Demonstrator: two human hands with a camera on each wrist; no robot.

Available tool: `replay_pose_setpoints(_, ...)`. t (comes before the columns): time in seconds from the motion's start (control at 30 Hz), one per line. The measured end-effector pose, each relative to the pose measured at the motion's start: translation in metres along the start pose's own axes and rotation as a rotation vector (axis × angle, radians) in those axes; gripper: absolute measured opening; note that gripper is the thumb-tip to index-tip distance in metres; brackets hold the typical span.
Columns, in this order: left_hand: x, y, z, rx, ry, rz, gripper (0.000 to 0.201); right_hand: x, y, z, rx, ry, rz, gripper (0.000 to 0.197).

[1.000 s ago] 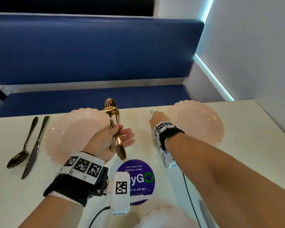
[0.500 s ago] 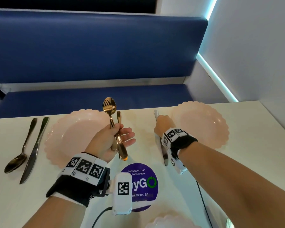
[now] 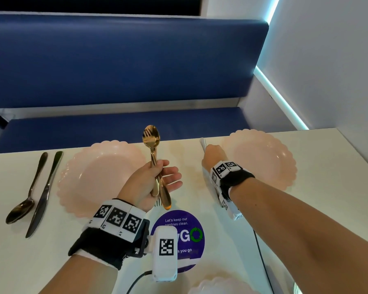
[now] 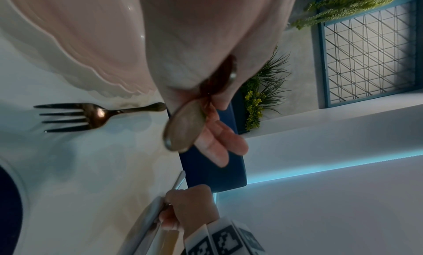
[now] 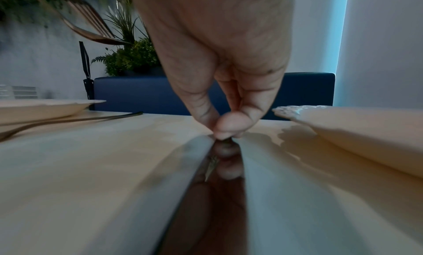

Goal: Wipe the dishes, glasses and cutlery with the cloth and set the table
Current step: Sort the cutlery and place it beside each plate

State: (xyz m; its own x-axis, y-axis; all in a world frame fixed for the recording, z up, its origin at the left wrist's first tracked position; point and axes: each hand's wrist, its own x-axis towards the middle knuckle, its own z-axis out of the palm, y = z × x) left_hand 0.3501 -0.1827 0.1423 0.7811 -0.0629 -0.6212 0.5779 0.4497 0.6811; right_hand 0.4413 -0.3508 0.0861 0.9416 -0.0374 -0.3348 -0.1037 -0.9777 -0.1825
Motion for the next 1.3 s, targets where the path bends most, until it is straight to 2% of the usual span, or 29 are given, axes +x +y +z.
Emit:
replay_pose_setpoints(0.13,0.0,-0.002,0.0,0.063,-0.025,-0.006,0.025,-0.004,-0.001,-0.004,-0.003,0.032,-0.037,0.027)
replay_pose_setpoints(0.23,0.001,-0.003,-0.003,0.075,-0.05,-0.024,0.028,-0.005,-0.005,-0.012,0.154,0.217,-0.146,0.027)
replay_pose_setpoints(0.3,0.001,-0.003,-0.003,0.062,-0.087,-0.042,0.027,-0.012,-0.009,-0.019,0.331,0.364,-0.352,0.025)
replay_pose_setpoints(0.4,0.0,-0.007,-0.002,0.166,-0.121,-0.035,0.024,-0.035,-0.019,-0.035,0.45,0.443,-0.713,0.02)
replay_pose_setpoints(0.43,0.0,-0.009,-0.001,0.247,-0.114,-0.02,0.022,-0.043,-0.022,-0.04,0.426,0.429,-0.814,0.02)
replay_pose_setpoints(0.5,-0.003,-0.013,0.003,0.444,-0.095,0.012,0.017,-0.055,-0.029,-0.048,0.298,0.296,-0.928,0.023)
replay_pose_setpoints(0.57,-0.004,-0.017,0.009,0.632,-0.089,0.034,0.014,-0.062,-0.032,-0.048,0.087,0.104,-0.902,0.028)
replay_pose_setpoints(0.63,-0.004,-0.019,0.012,0.76,-0.076,0.053,0.015,-0.064,-0.032,-0.045,-0.062,-0.018,-0.844,0.029)
replay_pose_setpoints(0.9,-0.005,-0.018,0.007,0.907,-0.113,0.058,0.013,-0.068,-0.022,-0.048,-0.064,-0.234,-0.796,0.025)
replay_pose_setpoints(1.13,-0.011,-0.004,-0.013,1.22,-0.164,0.121,0.025,-0.068,-0.011,-0.046,-0.164,-0.207,-0.775,0.024)
replay_pose_setpoints(1.2,-0.014,0.004,-0.026,1.274,-0.112,0.102,0.031,-0.064,-0.003,-0.05,-0.108,-0.167,-0.74,0.023)
replay_pose_setpoints(1.3,-0.015,0.016,-0.044,1.209,-0.01,0.124,0.024,-0.05,0.01,-0.057,0.106,-0.079,-0.617,0.021)
